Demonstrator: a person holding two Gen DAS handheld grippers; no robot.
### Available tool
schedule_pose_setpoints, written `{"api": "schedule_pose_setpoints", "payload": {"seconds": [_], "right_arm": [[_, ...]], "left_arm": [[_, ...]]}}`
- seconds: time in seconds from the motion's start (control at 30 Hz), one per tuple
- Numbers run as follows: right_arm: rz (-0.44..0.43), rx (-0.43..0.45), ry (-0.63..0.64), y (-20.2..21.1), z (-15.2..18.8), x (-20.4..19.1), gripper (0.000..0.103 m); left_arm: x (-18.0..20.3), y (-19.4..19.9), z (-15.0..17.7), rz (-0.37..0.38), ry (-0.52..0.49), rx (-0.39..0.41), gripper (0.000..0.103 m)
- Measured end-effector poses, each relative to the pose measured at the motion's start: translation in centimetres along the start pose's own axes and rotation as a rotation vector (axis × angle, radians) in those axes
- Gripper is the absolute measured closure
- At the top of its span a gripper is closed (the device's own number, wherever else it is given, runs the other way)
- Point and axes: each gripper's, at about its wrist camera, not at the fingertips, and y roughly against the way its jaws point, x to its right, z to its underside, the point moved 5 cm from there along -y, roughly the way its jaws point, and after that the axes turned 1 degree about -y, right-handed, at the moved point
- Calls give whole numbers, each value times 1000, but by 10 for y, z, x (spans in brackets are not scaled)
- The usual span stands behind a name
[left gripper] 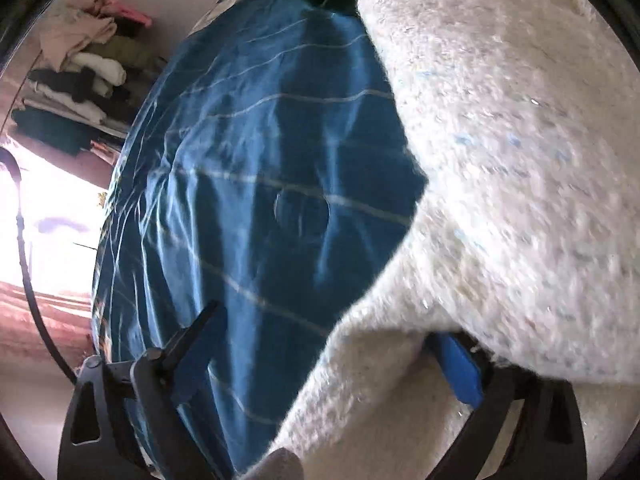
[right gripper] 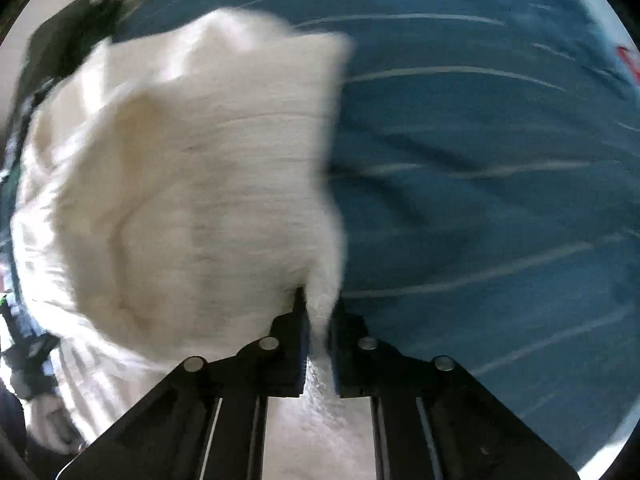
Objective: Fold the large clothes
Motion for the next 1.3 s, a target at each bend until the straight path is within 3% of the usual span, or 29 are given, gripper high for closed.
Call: {"api": "schedule_pose_setpoints", "payload": {"seconds": [0.07,0.17,0.23,0.3,0.37,0.43,0.5,0.57,0.67,0.7,0.73,0.83,0.93,1.0,1.1,1.13,1.2,1.3], "right_arm": [[-48,-33,-101,-9,4,19,94],[-58,-74,-94,-5,4,11,93],[-82,-94,-146,9,-1,16,72],[-119,-40,-233,36,-4,25,62],[-227,42,-268,61,-5,21,52],[-434,73,-259,75,-9,0,40],[-544,47,-240,68,-13,-25,40],[-584,19,-205,50,-19,-47,40],[-609,-109,-226,-2,-31,-73,41],[-589,-109,-223,-8,-29,-68,57],[-542,-91,-214,-11,-30,-69,96],[-548,1,-250,8,-37,-65,95],[-494,95,-259,31,-48,-52,95],[-430,74,-224,28,-45,-43,94],[-359,-42,-200,3,-49,-39,91],[-359,-43,-205,3,-52,-40,89],[-367,3,-224,22,-59,-32,88],[-342,97,-242,55,-58,-20,88]], "left_arm": [[-1,2,2,23,13,-2,0],[-8,5,2,50,28,-18,0],[-14,19,7,65,44,-16,0],[-16,30,15,78,54,3,0],[-14,30,22,83,45,-1,0],[-4,15,37,90,26,-37,0],[-3,2,44,126,77,-43,0],[-9,-4,44,175,153,-23,0],[-19,-14,41,284,283,-28,0],[-21,-19,40,323,306,-39,0],[-22,-20,38,342,307,-53,0],[-29,-10,33,329,278,-102,0],[-51,33,21,247,268,-19,0],[-56,57,11,225,274,23,0],[-43,87,-17,218,265,82,0],[-37,95,-30,175,233,74,0],[-28,107,-34,171,188,31,0],[-32,127,-25,172,186,65,0]]}}
